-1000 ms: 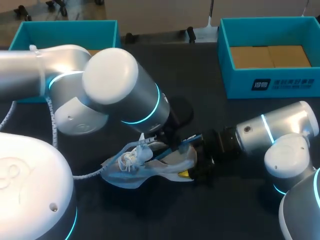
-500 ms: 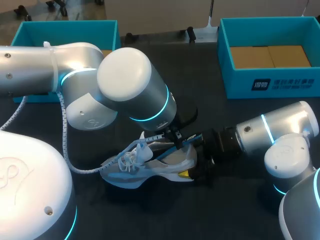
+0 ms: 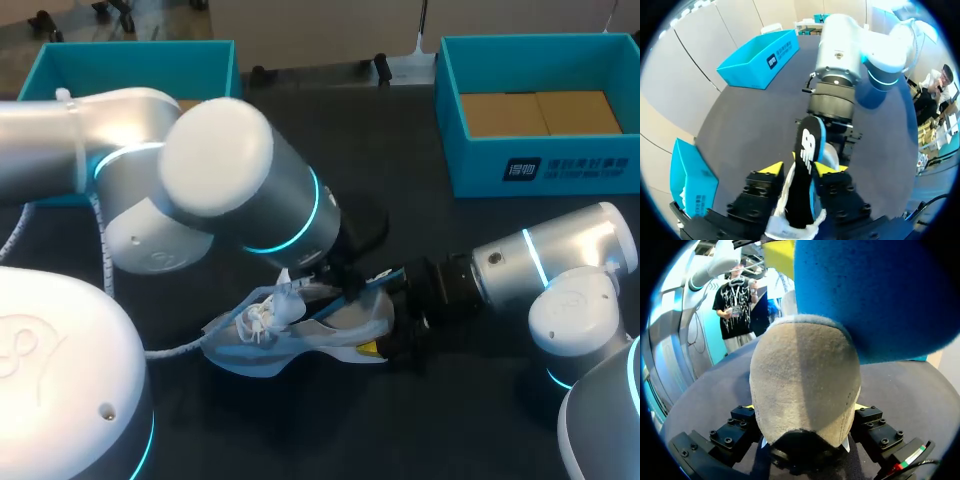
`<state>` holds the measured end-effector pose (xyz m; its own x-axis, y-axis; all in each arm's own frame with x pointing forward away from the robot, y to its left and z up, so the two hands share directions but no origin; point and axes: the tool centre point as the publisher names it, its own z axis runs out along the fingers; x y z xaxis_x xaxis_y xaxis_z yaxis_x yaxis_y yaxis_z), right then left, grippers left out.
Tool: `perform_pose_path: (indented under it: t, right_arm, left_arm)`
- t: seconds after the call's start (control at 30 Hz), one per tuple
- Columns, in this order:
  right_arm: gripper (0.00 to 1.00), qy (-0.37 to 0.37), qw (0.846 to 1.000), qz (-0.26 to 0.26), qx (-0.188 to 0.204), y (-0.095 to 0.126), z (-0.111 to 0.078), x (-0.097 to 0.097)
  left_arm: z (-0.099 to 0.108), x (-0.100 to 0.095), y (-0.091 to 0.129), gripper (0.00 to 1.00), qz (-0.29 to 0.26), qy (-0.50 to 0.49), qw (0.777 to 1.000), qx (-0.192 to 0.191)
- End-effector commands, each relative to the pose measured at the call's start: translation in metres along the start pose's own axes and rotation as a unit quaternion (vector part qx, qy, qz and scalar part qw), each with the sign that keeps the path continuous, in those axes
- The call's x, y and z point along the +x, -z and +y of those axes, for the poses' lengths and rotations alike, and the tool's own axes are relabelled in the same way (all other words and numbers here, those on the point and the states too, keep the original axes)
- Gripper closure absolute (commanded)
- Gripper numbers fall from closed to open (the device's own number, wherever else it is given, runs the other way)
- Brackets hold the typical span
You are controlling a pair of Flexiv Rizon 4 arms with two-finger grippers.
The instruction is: Take the shoe out of the shoebox, open the shoe tongue, remove and reinsert the insole, then place the shoe into the shoebox
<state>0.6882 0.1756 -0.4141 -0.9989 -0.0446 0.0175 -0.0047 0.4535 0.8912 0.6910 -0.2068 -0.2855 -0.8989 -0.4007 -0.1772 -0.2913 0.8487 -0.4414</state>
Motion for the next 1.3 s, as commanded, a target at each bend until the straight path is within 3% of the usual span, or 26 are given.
perform_pose_path:
  t: [0.03, 0.2, 0.4, 0.7, 0.77, 0.87, 1.3]
  right_arm:
    - [1.00, 0.000, 1.000, 0.000, 0.003, -0.001, 0.002, 0.001]
    - [1.00, 0.000, 1.000, 0.000, 0.003, -0.001, 0.002, 0.001]
    - [1.00, 0.000, 1.000, 0.000, 0.003, -0.001, 0.002, 0.001]
    - [1.00, 0.000, 1.000, 0.000, 0.003, -0.001, 0.002, 0.001]
    - [1.00, 0.000, 1.000, 0.000, 0.003, -0.001, 0.002, 0.001]
    - [1.00, 0.000, 1.000, 0.000, 0.003, -0.001, 0.002, 0.001]
    - [1.00, 0.000, 1.000, 0.000, 0.003, -0.001, 0.002, 0.001]
  left_arm:
    - [0.007, 0.007, 0.006, 0.21, -0.008, -0.001, 1.000, 0.005]
    - [0.008, 0.011, 0.005, 0.18, -0.023, -0.003, 1.000, 0.008]
    - [0.009, 0.016, 0.000, 0.22, -0.038, -0.002, 0.999, -0.012]
    - [0.009, 0.020, -0.002, 0.37, -0.056, -0.008, 0.998, -0.015]
    - [0.009, 0.020, -0.003, 0.47, -0.055, -0.007, 0.998, -0.019]
    - [0.008, 0.019, -0.003, 0.52, -0.055, -0.002, 0.998, -0.021]
    - [0.014, 0.023, -0.007, 0.54, -0.081, 0.003, 0.996, -0.032]
